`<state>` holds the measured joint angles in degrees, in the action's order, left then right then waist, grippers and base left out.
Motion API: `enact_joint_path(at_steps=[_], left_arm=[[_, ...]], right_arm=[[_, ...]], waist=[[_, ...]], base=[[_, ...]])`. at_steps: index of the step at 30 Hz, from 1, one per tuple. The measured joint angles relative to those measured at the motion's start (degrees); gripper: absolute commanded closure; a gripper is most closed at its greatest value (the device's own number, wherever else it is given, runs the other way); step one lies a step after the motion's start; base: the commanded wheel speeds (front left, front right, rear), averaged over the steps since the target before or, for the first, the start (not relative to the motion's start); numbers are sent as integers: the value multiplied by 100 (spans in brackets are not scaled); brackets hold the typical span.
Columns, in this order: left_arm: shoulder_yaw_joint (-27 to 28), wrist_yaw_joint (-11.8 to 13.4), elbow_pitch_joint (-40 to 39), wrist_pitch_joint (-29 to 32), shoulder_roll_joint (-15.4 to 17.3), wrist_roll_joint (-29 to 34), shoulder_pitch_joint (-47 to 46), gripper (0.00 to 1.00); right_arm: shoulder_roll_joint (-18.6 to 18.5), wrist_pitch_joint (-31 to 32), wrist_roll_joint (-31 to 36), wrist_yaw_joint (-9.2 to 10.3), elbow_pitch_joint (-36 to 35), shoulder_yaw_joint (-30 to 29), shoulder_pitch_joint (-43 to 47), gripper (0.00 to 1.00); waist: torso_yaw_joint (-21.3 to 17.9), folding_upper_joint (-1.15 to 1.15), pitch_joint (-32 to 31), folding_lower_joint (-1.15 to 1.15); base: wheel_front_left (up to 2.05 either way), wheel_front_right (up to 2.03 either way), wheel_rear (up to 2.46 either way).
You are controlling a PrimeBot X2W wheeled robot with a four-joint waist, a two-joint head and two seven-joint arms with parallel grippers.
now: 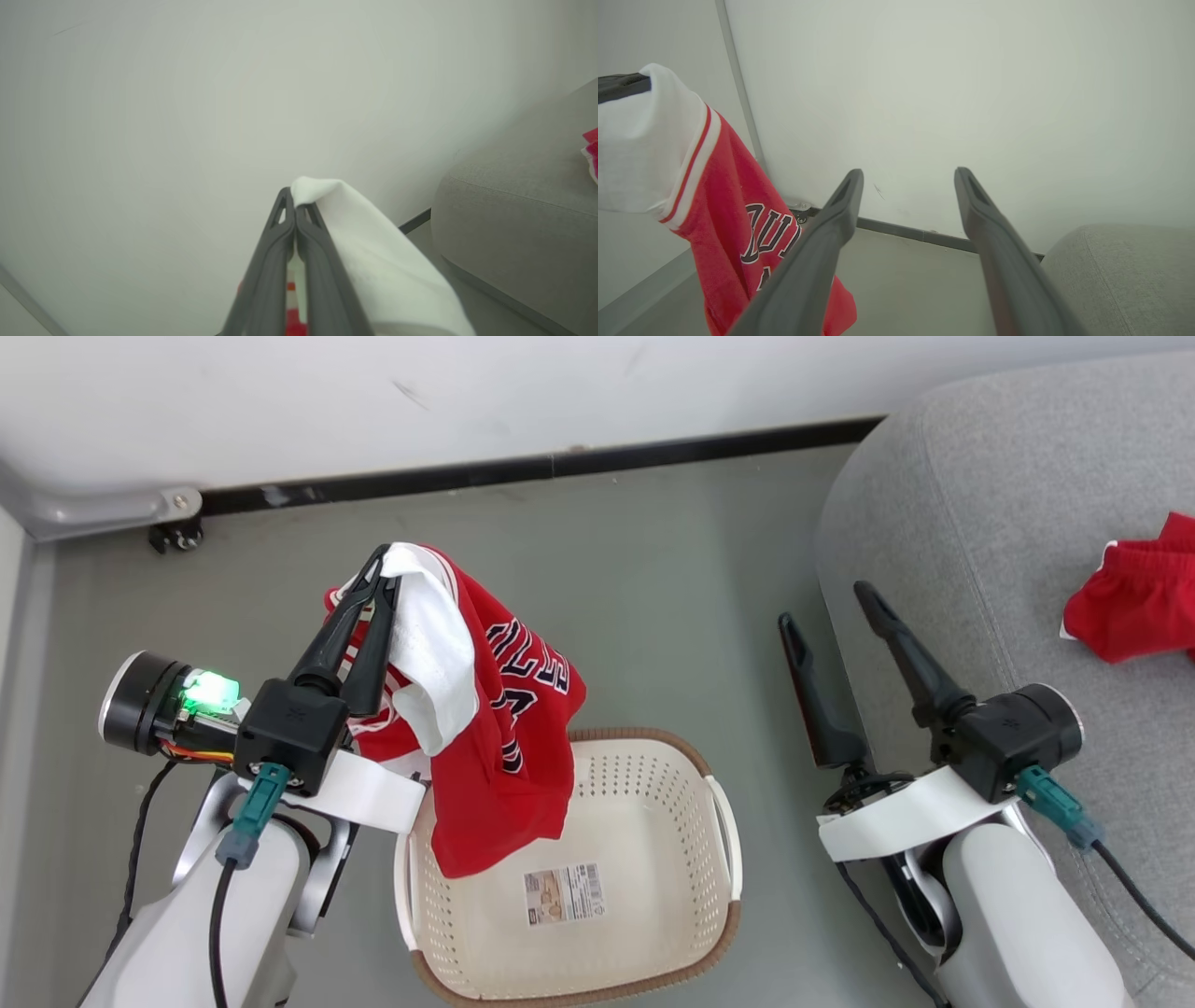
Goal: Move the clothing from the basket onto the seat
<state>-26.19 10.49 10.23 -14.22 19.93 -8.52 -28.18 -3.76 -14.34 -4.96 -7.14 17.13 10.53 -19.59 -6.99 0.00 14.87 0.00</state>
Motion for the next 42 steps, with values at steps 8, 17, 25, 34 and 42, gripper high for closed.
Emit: enact_joint_path(at_steps=[8, 17, 25, 34, 42], left_arm=[[19, -181, -198, 16, 37, -148, 97, 100], [-241, -661, -339, 346, 227, -196, 95, 100], [-316, -911, -543, 599, 334, -236, -74, 100], [-397, -1128, -759, 922, 332, -257, -321, 100], [-459, -1259, -945, 1205, 303, -346, -569, 100]], right_arm=[[-26, 129, -54, 0, 38, 337, 207, 0], [-266, 386, -269, 0, 46, 1294, 233, 0], [-606, 713, -638, 0, -24, 2128, 319, 0], [-877, 1002, -999, 0, -179, 3175, 309, 0], [-1088, 1077, -1106, 0, -132, 3571, -63, 0]], waist=[[122, 0, -433, 0], [244, 0, -844, 0], [312, 0, -1123, 0], [327, 0, -1325, 0], [327, 0, -1390, 0]], base=[[0, 0, 0], [0, 0, 0], [0, 0, 0], [0, 0, 0], [0, 0, 0]])
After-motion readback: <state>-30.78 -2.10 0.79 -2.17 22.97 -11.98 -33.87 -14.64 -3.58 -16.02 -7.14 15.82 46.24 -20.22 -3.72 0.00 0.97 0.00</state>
